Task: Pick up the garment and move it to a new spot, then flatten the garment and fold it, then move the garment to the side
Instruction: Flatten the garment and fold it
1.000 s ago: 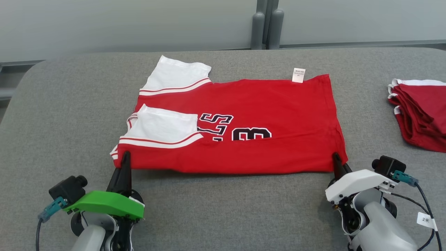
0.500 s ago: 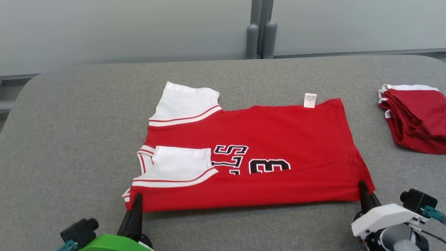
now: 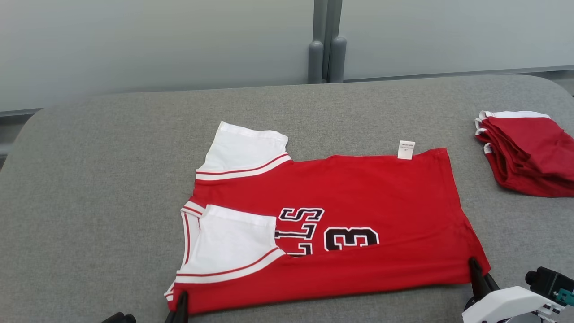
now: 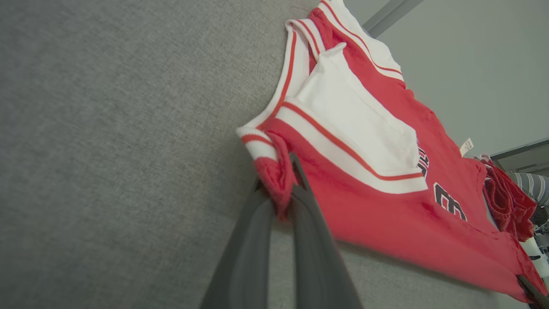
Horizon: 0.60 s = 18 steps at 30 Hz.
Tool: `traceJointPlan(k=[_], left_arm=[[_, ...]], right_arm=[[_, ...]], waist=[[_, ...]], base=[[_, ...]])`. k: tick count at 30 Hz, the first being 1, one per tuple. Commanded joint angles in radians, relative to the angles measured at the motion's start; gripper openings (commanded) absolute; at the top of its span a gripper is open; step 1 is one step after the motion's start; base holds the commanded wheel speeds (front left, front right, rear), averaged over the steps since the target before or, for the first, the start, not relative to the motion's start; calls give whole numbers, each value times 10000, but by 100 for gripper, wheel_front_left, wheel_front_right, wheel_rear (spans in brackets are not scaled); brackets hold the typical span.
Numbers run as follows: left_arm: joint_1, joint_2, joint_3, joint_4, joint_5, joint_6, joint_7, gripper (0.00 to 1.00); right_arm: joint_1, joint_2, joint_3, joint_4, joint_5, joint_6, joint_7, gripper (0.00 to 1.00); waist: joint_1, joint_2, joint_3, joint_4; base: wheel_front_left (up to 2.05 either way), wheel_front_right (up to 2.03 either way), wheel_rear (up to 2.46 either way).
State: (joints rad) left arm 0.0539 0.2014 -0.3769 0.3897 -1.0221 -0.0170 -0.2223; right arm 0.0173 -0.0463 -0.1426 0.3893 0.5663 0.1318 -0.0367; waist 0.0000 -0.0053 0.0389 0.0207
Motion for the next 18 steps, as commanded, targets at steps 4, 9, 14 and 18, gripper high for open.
traceJointPlan(k=[4,9,14,18], left_arm=[[133,18,-8,334,-99,99,130,40],[156,66,-42,493,-35,203,145,100],[52,480,106,224,191,346,46,100],[-521,901,86,-79,514,422,169,100]], right_arm=[[251,-76,-109,9,63,-18,-88,64],[353,-66,-262,-62,16,-12,-134,100],[350,-65,-580,-234,-218,-12,-159,100],[135,-63,-700,-564,-468,-12,-90,100]], waist=[[0,53,-58,-75],[0,53,-58,-164],[0,53,54,-256],[0,53,133,-281]], base=[[0,0,0],[0,0,0],[0,0,0],[0,0,0]])
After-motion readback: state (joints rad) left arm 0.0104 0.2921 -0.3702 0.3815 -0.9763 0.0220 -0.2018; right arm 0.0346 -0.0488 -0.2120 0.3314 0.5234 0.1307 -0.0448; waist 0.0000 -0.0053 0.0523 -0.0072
